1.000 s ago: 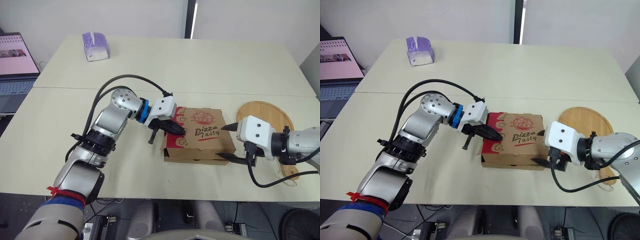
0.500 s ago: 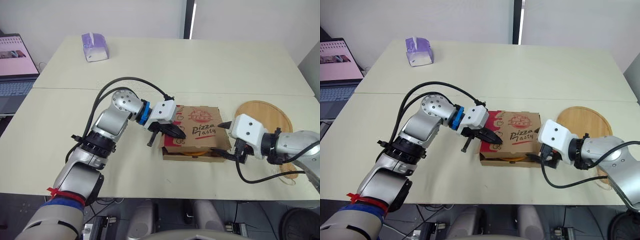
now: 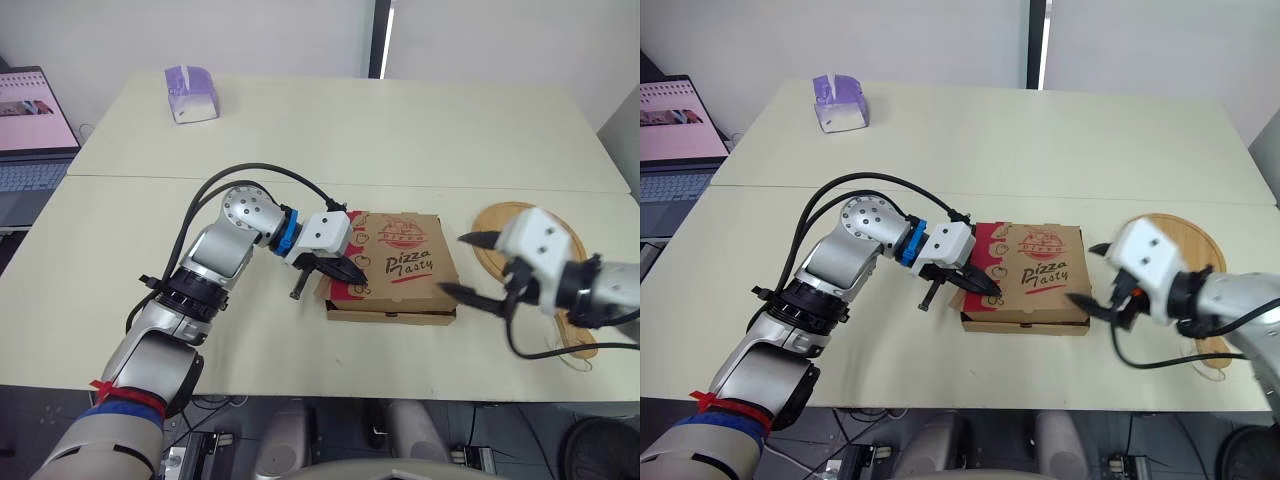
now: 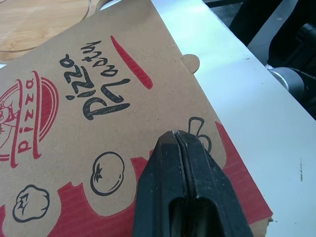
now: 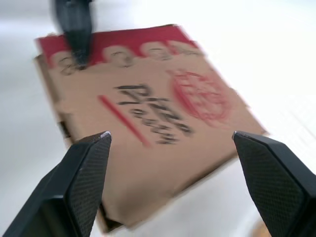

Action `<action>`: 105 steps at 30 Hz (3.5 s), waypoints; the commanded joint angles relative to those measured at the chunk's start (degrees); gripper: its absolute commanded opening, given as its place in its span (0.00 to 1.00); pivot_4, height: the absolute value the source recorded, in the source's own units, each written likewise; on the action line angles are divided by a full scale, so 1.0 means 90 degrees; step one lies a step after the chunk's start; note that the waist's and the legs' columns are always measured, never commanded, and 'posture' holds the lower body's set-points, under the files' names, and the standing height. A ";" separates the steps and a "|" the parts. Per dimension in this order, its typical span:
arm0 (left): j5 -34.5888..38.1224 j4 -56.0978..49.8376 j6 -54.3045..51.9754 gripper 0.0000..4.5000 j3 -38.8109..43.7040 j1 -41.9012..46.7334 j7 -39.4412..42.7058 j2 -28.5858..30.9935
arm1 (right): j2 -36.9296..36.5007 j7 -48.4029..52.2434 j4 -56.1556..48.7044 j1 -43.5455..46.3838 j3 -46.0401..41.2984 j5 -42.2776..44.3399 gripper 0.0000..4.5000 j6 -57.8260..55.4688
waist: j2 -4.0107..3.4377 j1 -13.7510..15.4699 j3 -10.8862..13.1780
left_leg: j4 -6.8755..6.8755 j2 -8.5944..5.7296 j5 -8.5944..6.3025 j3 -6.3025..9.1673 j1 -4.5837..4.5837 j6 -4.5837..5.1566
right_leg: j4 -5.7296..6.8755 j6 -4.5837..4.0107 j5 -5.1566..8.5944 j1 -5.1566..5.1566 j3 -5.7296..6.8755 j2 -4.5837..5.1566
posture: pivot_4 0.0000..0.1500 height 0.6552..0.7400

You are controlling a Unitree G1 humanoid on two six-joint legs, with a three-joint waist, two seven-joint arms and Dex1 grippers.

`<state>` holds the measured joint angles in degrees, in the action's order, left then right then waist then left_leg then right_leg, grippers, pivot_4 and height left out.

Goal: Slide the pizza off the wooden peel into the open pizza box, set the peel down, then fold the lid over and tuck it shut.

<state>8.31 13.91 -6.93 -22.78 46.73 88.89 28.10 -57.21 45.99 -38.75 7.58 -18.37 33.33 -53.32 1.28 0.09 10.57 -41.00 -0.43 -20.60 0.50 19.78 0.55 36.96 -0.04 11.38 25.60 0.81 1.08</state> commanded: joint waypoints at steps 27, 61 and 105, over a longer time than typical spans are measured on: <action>-0.0113 -0.0002 0.0035 0.00 0.0000 0.0057 0.0072 0.0120 | 0.0415 -0.0016 0.0185 -0.1087 0.1091 -0.0565 0.01 0.0706 | -0.0001 -0.0021 -0.0001 | 0.0000 0.0004 0.0000 -0.0010 -0.0003 0.0000 | 0.0003 0.0023 0.0011 -0.0011 -0.0009 -0.0004 | 1.00 0.75; -0.0333 -0.0257 0.0837 0.00 0.0360 -0.0525 -0.0045 0.1144 | 0.0325 0.0284 -0.0046 -0.0325 0.1715 -0.0476 0.01 0.0985 | -0.0001 0.0012 0.0000 | -0.0004 -0.0001 0.0000 0.0011 0.0001 0.0000 | -0.0004 0.0006 -0.0002 -0.0004 0.0007 0.0000 | 1.00 0.75; 0.0399 -0.1174 -0.1884 0.00 0.1112 -0.1328 -0.2049 0.0835 | 0.0791 -0.0632 0.0226 -0.0715 0.1412 -0.1548 0.01 0.1525 | 0.0005 -0.0010 -0.0017 | -0.0005 0.0004 0.0001 -0.0001 -0.0046 -0.0002 | 0.0004 0.0040 0.0020 -0.0040 -0.0002 0.0003 | 1.00 0.75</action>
<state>11.03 3.74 -22.13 -16.63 34.13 73.29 35.35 -50.44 42.01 -36.10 0.96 -0.73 19.05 -39.81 1.32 0.00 10.41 -41.05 -0.39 -20.60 0.47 19.38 0.53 37.01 0.32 11.55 25.28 0.77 1.11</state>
